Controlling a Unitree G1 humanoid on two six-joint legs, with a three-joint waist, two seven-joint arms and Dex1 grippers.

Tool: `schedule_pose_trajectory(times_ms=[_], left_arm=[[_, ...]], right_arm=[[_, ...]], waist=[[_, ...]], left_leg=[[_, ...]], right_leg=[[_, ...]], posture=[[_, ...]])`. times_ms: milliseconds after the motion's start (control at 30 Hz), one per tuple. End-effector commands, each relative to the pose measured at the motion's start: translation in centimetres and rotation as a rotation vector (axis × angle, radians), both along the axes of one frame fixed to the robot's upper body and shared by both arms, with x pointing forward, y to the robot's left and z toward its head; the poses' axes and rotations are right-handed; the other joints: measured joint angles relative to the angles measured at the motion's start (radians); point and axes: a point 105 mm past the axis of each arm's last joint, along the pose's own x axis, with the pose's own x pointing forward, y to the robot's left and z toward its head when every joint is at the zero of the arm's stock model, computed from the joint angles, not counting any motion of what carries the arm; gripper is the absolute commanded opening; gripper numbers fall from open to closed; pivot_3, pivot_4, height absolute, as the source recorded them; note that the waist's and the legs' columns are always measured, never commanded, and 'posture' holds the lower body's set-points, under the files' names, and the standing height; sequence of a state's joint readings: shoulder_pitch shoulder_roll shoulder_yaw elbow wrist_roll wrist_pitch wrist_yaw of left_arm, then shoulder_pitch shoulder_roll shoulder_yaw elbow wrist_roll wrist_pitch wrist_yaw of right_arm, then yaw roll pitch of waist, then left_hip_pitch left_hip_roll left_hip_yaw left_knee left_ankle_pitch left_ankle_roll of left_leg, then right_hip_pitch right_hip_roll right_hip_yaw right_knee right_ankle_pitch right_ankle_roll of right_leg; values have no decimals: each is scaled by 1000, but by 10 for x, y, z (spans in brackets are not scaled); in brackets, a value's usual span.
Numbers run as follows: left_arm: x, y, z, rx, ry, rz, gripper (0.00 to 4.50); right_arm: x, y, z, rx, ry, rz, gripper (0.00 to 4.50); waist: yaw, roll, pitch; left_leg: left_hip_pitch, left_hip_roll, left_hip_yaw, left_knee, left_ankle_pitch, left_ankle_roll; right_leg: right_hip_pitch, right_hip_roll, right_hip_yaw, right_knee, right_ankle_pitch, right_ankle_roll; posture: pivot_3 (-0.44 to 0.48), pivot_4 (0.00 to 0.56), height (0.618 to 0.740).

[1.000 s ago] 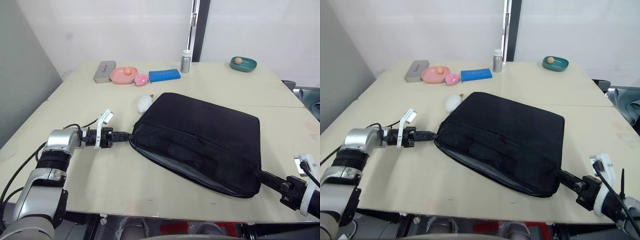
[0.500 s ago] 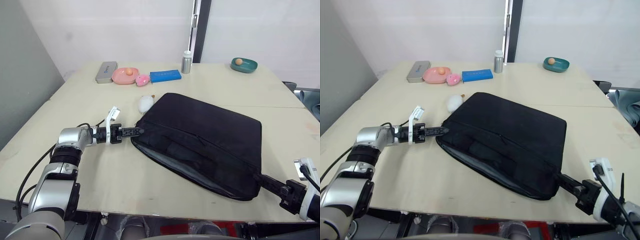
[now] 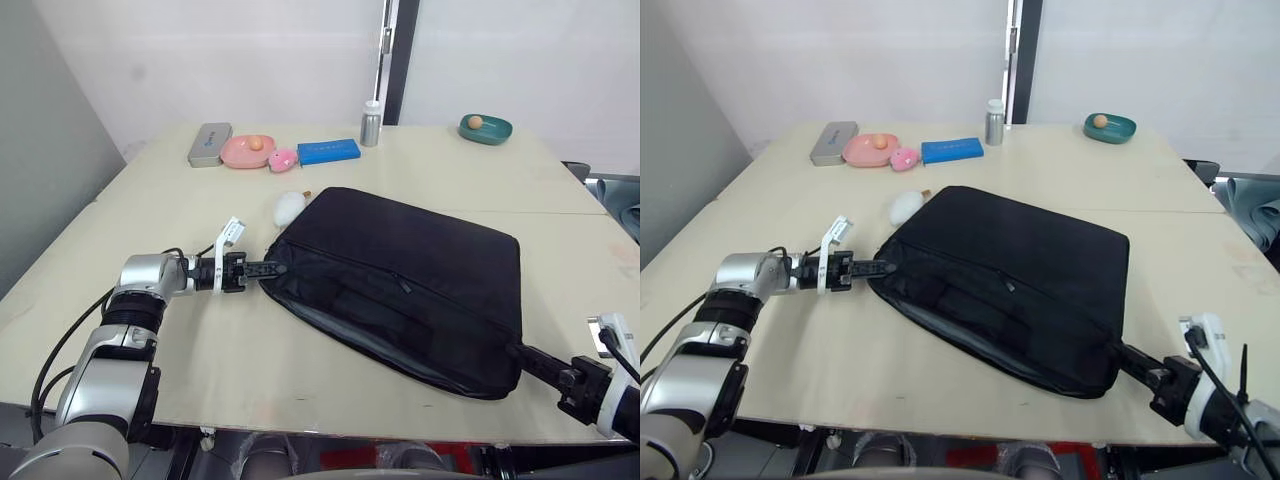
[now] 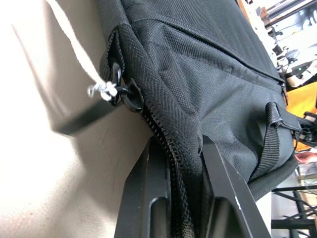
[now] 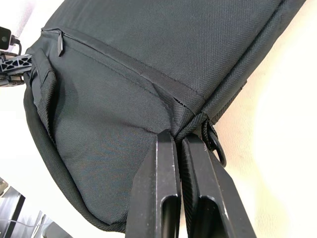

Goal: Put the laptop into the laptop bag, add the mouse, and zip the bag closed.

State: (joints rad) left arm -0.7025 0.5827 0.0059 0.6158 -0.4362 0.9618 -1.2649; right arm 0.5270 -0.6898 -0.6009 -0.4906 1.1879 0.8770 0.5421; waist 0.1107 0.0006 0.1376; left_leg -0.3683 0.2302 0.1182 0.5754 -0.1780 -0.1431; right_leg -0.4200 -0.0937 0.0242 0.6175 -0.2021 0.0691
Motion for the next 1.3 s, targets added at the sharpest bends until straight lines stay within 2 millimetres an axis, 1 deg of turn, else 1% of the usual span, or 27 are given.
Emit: schedule_pose_trajectory(times_ms=[33, 167, 300, 367, 467, 533, 600, 700, 833, 967, 1033, 1067, 1100, 1300], left_arm=[[3, 22, 18, 26, -57, 36, 330], [2, 39, 28, 39, -62, 66, 330], [-6, 53, 29, 50, -46, 84, 330], [-14, 60, 27, 56, -25, 96, 330], [-33, 73, 17, 74, 17, 125, 330], [-49, 72, 15, 65, 41, 104, 330], [-66, 68, 13, 62, 62, 71, 330], [-78, 68, 8, 70, 75, 85, 330], [-82, 68, 3, 69, 76, 120, 330], [-85, 54, 0, 53, 72, 79, 330], [-83, 47, -4, 67, 58, 53, 330], [-79, 43, -5, 62, 49, 43, 330], [-76, 41, -5, 62, 42, 41, 330], [-69, 39, -7, 63, 26, 31, 330]], right_arm=[[3, 4, 12, -3, -62, 29, 0], [6, 2, 11, -15, -62, 35, 0], [14, 3, 13, -46, -81, 66, 0], [23, 7, 16, -68, -99, 109, 0], [39, 25, 17, -130, -134, 216, 0], [49, 33, 17, -170, -154, 269, 0], [60, 37, 19, -199, -173, 300, 0], [72, 38, 24, -222, -201, 331, 0], [87, 34, 31, -260, -238, 346, 0], [99, 22, 36, -305, -256, 341, 0], [100, 18, 34, -322, -252, 353, 0], [100, 16, 34, -326, -250, 356, 0], [98, 15, 34, -329, -252, 363, 0], [97, 12, 33, -328, -256, 364, 0]], waist=[[-5, 0, 0], [-9, 0, 1], [-11, 0, 1], [-13, 0, 1], [-29, 1, 2], [-32, 1, 2], [-34, 1, 2], [-27, 1, 2], [-15, 1, 2], [-14, 1, 2], [-12, 1, 2], [-11, 1, 2], [-9, 1, 2], [-14, 0, 1]], left_leg=[[0, 0, 0, 0, 0, 0], [-1, 0, 0, -1, 0, 0], [-1, 0, 0, -2, 0, 0], [-1, 0, 0, -2, 0, 0], [0, 0, 1, -2, 1, -2], [0, 1, 1, -3, 1, -3], [0, 2, 0, -3, 1, -4], [-1, 1, 1, -3, 0, -2], [0, 1, 1, -2, 0, 0], [-1, 1, 1, 0, 0, 3], [-1, 1, 1, 0, 3, 7], [-1, 1, 1, 0, 5, 11], [-1, 1, 1, 0, 5, 11], [0, 0, 1, 0, 5, 12]], right_leg=[[0, 0, 0, 0, 0, 0], [0, 0, 0, -2, 0, 0], [-1, 0, 0, -2, 0, 0], [-1, 0, 0, -2, 0, 0], [-1, 1, 0, -2, 0, 0], [-1, 2, 0, -2, 0, 0], [-1, 2, -1, -2, 0, 0], [-1, 1, -1, -3, 0, 0], [-1, 1, -1, -1, 0, -1], [-1, 1, 0, -1, 0, -1], [-1, 1, -1, -1, 0, -1], [-1, 1, -1, -1, 0, -1], [-1, 1, -1, -1, 0, -1], [-1, 1, 0, 0, 0, -2]], posture=[[0, 150, 740], [0, 150, 740], [0, 150, 740], [0, 150, 740], [0, 150, 740], [0, 150, 740], [0, 150, 740], [0, 150, 740], [0, 150, 740], [0, 150, 740], [0, 150, 740], [0, 150, 740], [0, 150, 740], [0, 150, 740]])
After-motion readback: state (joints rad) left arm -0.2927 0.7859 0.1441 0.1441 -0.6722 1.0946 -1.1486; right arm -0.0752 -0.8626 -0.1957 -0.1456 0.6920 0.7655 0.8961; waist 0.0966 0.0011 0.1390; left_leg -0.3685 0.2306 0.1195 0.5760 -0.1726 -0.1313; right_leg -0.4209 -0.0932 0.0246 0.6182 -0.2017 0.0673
